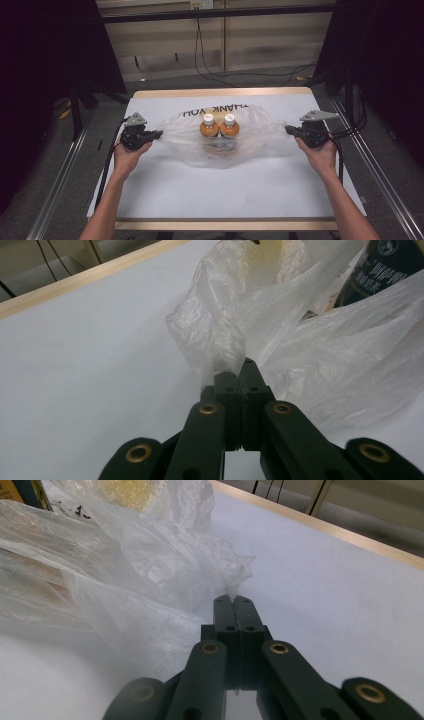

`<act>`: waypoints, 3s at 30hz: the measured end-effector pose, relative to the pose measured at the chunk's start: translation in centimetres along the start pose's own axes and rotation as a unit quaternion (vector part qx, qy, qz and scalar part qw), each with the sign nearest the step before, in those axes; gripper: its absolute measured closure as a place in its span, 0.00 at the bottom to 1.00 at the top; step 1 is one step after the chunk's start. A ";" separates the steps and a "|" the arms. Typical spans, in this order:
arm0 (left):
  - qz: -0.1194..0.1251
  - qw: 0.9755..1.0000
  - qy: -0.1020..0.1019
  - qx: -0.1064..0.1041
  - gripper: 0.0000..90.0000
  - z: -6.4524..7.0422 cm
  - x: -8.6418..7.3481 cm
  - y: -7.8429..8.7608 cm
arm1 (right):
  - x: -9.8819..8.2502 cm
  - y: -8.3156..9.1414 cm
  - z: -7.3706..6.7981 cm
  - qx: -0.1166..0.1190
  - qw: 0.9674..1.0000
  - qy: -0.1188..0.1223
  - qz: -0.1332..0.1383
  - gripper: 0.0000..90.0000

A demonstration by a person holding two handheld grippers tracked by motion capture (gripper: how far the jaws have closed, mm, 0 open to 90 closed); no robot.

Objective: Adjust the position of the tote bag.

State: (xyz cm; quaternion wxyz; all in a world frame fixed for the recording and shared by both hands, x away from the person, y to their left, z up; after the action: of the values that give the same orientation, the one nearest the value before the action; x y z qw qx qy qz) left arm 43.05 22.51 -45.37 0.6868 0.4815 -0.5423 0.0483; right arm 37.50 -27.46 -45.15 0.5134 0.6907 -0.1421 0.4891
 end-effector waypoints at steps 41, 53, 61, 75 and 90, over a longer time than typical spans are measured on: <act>-0.033 0.999 0.021 -0.028 0.65 0.1 -4.0 -2.7 | -4.2 -3.6 0.0 0.062 0.996 -0.042 -0.043 0.57; 0.023 0.998 0.036 -0.036 0.24 0.7 -2.0 -0.7 | -2.3 -1.1 -0.3 0.076 0.995 -0.059 0.040 0.32; 0.020 0.998 0.021 -0.051 0.24 1.7 -2.2 0.8 | -1.3 0.8 -0.5 0.078 0.992 -0.062 0.076 0.28; 0.082 0.995 0.009 -0.056 0.52 2.9 -1.7 5.8 | -0.2 4.0 -2.4 0.075 0.991 -0.033 0.105 0.25; 0.053 0.992 -0.051 -0.102 0.82 6.4 2.2 0.8 | 3.7 1.5 -6.4 0.162 0.984 0.026 0.075 0.86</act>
State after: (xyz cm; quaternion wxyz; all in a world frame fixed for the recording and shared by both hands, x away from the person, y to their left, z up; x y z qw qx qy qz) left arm 39.04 17.36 -43.49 0.7001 0.3816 -0.6035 0.0039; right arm 34.83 -21.53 -41.34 0.3600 0.7392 -0.0990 0.5606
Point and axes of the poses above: each handheld gripper's, and its own axes: y roughly backward along the jaws, x roughly out of its top, z roughly to its right, the point moved 4 cm from there along -y, roughly forward along the jaws, and after that the axes turned 4 degrees about x, right-handed, at the moved point
